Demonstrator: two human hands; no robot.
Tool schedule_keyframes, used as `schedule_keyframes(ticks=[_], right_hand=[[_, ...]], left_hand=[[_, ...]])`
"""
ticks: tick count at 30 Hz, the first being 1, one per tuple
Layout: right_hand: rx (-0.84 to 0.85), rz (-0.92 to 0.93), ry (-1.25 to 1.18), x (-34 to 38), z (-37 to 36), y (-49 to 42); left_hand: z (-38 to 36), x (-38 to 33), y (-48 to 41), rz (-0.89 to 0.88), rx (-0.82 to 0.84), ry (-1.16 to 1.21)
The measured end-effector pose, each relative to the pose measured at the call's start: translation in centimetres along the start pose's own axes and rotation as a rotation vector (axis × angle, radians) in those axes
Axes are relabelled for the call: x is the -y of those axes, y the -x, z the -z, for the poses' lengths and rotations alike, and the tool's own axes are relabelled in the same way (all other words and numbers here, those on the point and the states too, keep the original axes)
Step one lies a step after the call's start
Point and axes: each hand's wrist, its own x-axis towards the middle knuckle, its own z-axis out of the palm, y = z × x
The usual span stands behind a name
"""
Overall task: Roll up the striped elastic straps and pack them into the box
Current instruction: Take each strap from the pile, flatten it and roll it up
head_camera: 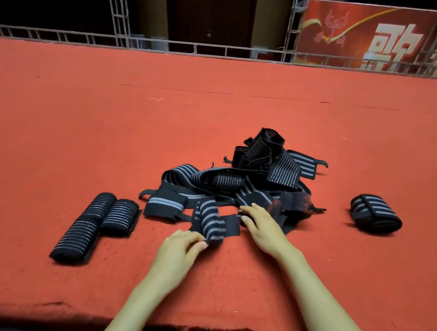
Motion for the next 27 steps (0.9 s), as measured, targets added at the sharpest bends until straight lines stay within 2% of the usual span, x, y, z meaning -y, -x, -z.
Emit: schedule_keyframes(ticks=[5, 7, 10, 14, 17, 21, 24, 27], right_hand=[[0.045, 0.027, 0.016, 0.0, -0.1, 0.4], [0.052, 0.029, 0.036, -0.1, -0.1, 0.3], [0.064, 0.037, 0.076, 0.0, -0.2, 0.2], [0.064, 0.044, 0.043, 1.9, -0.4, 1.6], [0.067, 0.001, -0.119, 2.5, -0.8, 4.0], [0.029, -0.115, -0.291, 1.5, -1.1, 6.0], [-0.098, -0.207, -0.584, 2.2, -0.5, 6.6], [-0.197, -0.248, -0.866, 4.2, 1.6, 7.0]], left_hand=[[-0.2, -1.2, 2.6, -0.065, 0.027, -0.030], [0.1, -1.8, 3.4, -0.055, 0.023, 0.041], [0.4, -2.1, 4.3, 0.020, -0.075, 0.163], [-0.4, -1.1, 4.6, 0.198, -0.110, 0.100], [-1.0, -0.8, 4.9, 0.274, -0.093, 0.048], [-0.3, -1.4, 4.8, 0.291, 0.042, -0.081], [0.3, -2.6, 4.5, 0.173, 0.004, -0.208], [0.1, -4.2, 3.9, -0.021, -0.106, -0.041]])
